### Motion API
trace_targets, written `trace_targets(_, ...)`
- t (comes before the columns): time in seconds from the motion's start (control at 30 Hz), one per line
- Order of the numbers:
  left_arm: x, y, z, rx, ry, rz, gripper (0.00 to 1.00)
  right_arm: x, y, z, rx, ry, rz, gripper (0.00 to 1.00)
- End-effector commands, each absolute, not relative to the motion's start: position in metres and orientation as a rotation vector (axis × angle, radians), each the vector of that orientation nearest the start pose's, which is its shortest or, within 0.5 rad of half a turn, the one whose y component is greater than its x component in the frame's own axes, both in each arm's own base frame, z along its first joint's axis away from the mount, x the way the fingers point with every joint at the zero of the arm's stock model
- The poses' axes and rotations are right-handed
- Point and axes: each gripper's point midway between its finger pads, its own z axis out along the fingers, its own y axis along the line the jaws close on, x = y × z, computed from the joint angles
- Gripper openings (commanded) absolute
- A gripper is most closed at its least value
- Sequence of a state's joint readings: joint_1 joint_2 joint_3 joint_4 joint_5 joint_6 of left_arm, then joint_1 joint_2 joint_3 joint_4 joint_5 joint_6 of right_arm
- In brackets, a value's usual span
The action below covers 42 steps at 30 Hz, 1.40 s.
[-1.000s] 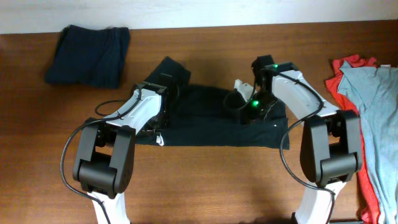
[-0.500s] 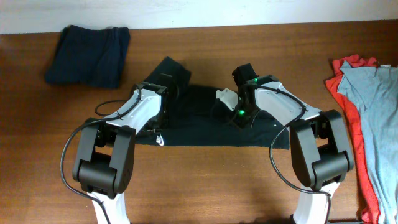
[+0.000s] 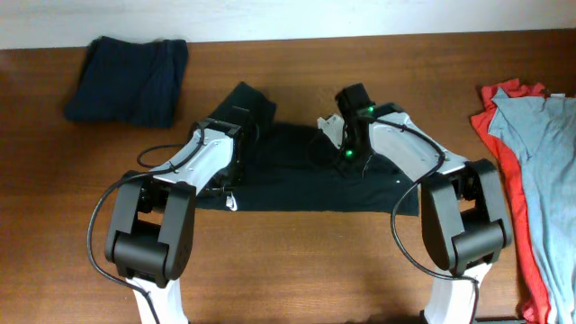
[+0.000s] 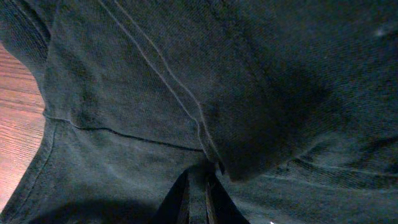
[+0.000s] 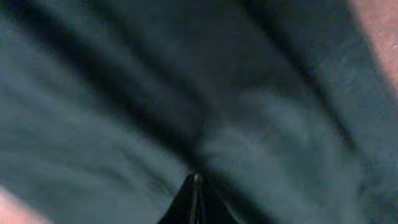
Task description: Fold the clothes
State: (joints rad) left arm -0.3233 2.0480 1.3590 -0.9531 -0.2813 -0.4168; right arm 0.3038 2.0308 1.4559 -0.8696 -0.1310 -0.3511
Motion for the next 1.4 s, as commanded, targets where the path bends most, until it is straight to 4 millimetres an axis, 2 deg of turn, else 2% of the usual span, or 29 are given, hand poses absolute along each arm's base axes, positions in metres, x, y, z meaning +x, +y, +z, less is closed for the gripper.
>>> trace_targets(0.0, 0.343, -0.061, -0.011, -0.168, 3.095, 0.452, 0.11, 0.372, 0.171, 0.052, -1.107, 2.761, 0.405, 0.04)
trace_targets(0.1, 0.342, -0.061, -0.011, -0.168, 3.095, 0.453, 0.11, 0.360, 0.171, 0.046, -1.174, 2.770, 0.450, 0.04)
trace_targets(0.4, 0.342, -0.061, -0.011, -0.168, 3.095, 0.453, 0.11, 0.349, 0.171, 0.022, -1.204, 2.791, 0.488, 0.04)
trace_targets(0.53, 0.342, -0.061, -0.011, -0.168, 3.095, 0.453, 0.11, 0.343, 0.173, 0.005, -1.207, 2.830, 0.536, 0.04)
trace_targets(0.83, 0.342, -0.061, -0.011, -0.168, 3.095, 0.453, 0.11, 0.343, 0.173, -0.001, -1.208, 2.830, 0.535, 0.04)
trace_targets(0.97, 0.342, -0.061, -0.011, -0.168, 3.095, 0.453, 0.11, 0.351, 0.173, -0.005, -1.200, 2.798, 0.505, 0.04)
trace_targets(1.2, 0.342, -0.061, -0.011, -0.168, 3.095, 0.454, 0.11, 0.369, 0.176, 0.004, -1.183, 2.745, 0.473, 0.04)
trace_targets(1.3, 0.342, -0.061, -0.011, -0.168, 3.096, 0.454, 0.11, 0.379, 0.168, 0.001, -1.111, 2.774, 0.372, 0.04)
trace_targets(1.37, 0.341, -0.061, -0.011, -0.167, 3.099, 0.456, 0.11, 0.380, 0.168, 0.004, -1.101, 2.779, 0.371, 0.04)
